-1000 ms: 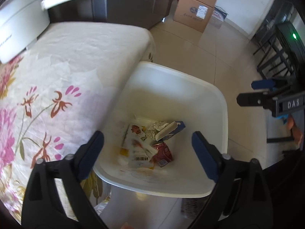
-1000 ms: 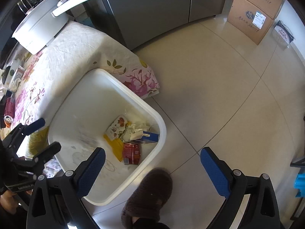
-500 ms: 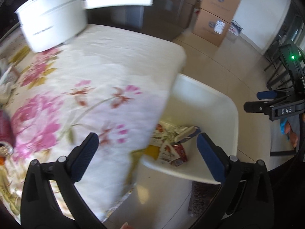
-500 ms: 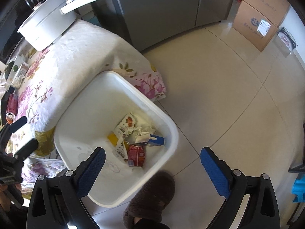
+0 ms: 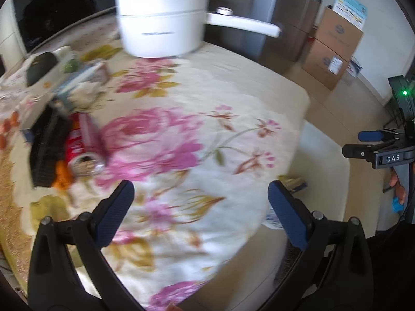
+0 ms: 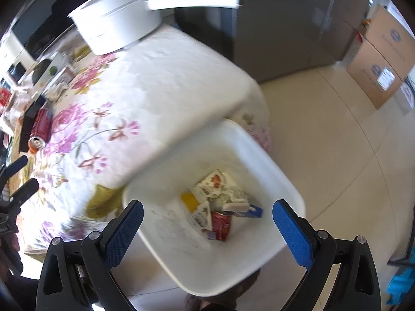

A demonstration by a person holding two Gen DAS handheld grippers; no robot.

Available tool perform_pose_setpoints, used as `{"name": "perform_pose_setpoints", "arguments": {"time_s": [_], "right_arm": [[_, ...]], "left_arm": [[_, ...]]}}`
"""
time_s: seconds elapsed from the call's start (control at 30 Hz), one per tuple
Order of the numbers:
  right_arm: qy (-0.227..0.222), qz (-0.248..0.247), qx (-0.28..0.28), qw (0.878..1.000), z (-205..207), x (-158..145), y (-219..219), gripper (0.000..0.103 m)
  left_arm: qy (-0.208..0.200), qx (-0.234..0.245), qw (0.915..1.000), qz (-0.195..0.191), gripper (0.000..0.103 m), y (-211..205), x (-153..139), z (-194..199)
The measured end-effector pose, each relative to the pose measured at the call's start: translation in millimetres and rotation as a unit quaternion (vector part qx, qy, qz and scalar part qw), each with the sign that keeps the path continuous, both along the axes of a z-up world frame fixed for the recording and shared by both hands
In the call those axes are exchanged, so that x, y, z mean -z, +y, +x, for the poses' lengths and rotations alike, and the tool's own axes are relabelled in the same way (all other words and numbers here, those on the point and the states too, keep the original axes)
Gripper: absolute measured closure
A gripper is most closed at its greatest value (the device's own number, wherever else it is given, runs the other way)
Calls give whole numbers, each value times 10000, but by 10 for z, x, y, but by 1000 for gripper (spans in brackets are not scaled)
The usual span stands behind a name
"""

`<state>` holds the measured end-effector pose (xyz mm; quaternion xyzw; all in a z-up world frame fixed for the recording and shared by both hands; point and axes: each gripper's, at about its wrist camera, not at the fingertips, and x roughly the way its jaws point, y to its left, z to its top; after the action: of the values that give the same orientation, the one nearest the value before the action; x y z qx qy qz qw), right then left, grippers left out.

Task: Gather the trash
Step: 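Move the left tool to the table and grasp the black plastic tray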

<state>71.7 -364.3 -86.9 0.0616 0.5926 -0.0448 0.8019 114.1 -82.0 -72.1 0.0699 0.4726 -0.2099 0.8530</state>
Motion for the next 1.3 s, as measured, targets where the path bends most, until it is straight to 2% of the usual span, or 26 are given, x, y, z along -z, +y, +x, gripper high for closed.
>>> {"name": "perform_pose_setpoints", "arguments": {"time_s": [0.17, 0.37, 0.57, 0.67, 0.8, 0.93, 1.07, 1.3], "right_arm": [[-34, 6, -256, 9997, 159, -9, 334, 2], [-27, -5, -530, 9986, 337, -2, 719, 2], [-19, 70, -723, 9974, 478, 11, 1038, 2], [7, 102, -808, 9967, 526, 27, 1135, 2], [-3, 100, -900, 9959, 599, 15, 1213, 2], [-55, 172, -920, 9956, 668, -10, 1260, 2], [-4, 152, -1042, 9944, 695, 27, 1314, 2], [22, 167, -1071, 9941, 662, 44, 1259, 2]], "left_arm": [[-140, -384, 9992, 38, 1, 432, -88, 44], [-112, -834, 9964, -12, 1, 985, -122, 169], [-269, -584, 9977, 208, 1, 1372, -165, 316], [-158, -576, 9981, 121, 1, 1561, -91, 480], [61, -505, 9985, -182, 2, 1764, -19, 671], [119, -169, 9997, -118, 5, 1732, 28, 828], [158, 133, 9997, -148, 12, 1643, 71, 958], [392, 325, 9987, -65, 17, 1605, 261, 1183]]}}
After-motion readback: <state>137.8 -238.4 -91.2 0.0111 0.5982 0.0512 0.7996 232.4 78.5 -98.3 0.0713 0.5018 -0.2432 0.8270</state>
